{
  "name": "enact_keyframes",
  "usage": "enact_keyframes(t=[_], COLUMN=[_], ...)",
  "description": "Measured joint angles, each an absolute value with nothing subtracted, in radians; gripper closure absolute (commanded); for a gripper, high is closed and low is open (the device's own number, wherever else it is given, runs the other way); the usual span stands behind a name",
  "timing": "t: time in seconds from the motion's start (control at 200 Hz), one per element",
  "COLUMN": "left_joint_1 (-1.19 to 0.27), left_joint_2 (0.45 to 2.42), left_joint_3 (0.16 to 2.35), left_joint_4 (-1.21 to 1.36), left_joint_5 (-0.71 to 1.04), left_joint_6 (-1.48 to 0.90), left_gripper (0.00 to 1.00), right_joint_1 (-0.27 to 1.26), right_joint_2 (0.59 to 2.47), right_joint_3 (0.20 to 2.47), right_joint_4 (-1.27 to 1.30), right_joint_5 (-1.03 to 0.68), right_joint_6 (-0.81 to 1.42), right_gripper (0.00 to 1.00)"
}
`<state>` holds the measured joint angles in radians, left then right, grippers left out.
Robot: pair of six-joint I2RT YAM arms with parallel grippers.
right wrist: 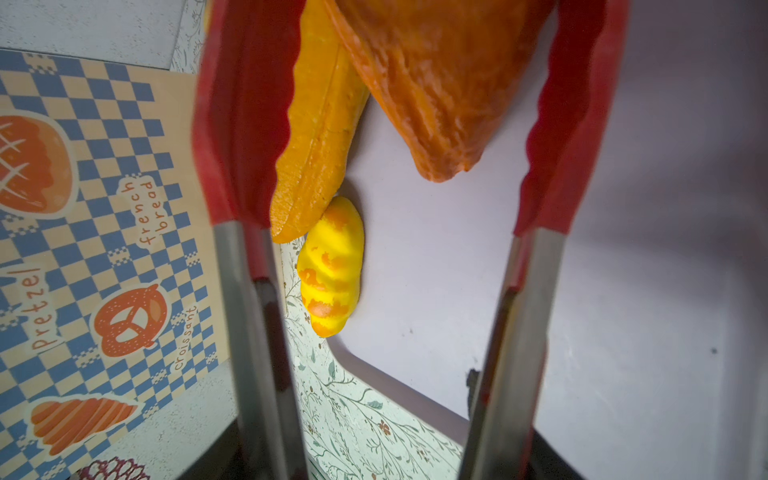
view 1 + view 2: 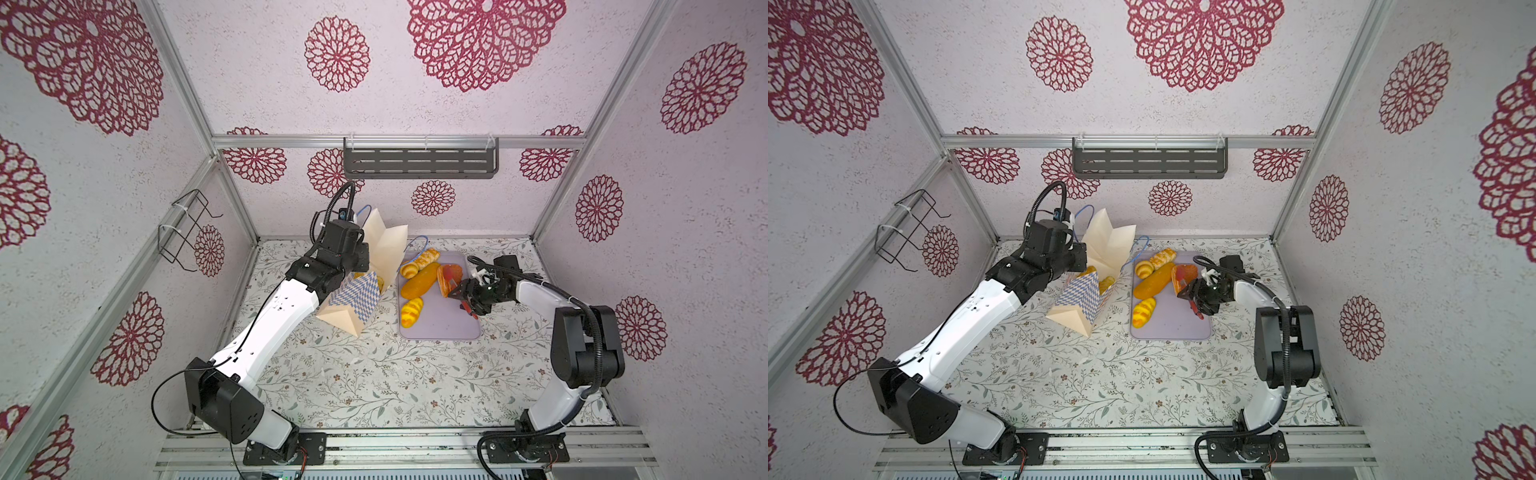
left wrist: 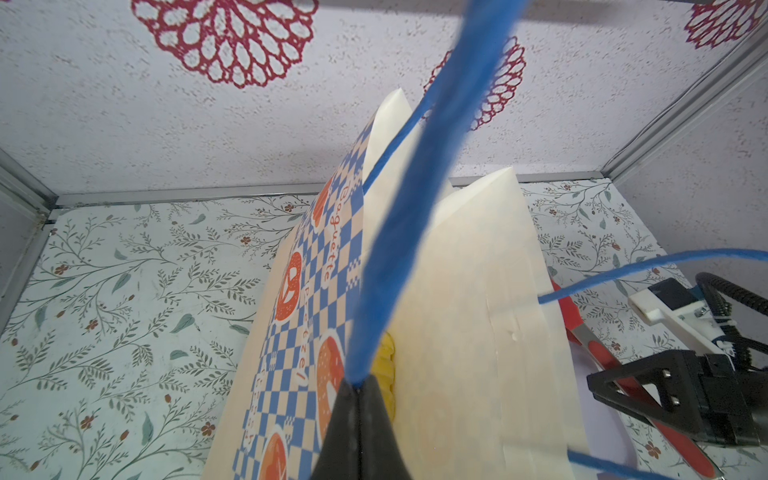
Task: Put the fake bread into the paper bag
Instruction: 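Lower the right gripper's tongs around the orange bread on the tray, then close the tongs on the orange bread and lift it off the tray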
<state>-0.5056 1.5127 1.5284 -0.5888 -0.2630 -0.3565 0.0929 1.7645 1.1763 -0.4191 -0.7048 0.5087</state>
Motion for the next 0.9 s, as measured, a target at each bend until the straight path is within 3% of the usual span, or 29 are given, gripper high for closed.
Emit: enact_keyframes(t=[0.235, 0.605, 0.901], left_joint_1=[-0.505, -0.505, -0.505], left_joint_2=[1.513, 1.513, 1.513], left_joint_3=[1.528, 1.528, 1.528], left_joint_4=[-0.589, -0.590, -0.595], left_joint_5=[-0.263, -0.264, -0.267], left_joint_6=[-0.360, -0.364, -0.364], left_gripper=[1.00, 1.00, 1.00], right_joint_1=[0.093, 0.093, 0.093], right_joint_2=[1.776, 1.776, 1.630], right_joint_3=[1.177, 1.178, 1.101], right_joint_4=[-0.413, -0.421, -0.442], right_joint_5=[-0.712, -0.703, -0.682], right_joint_6=[0.516, 0.517, 0.521], right_gripper=[0.36, 0.60, 0.66])
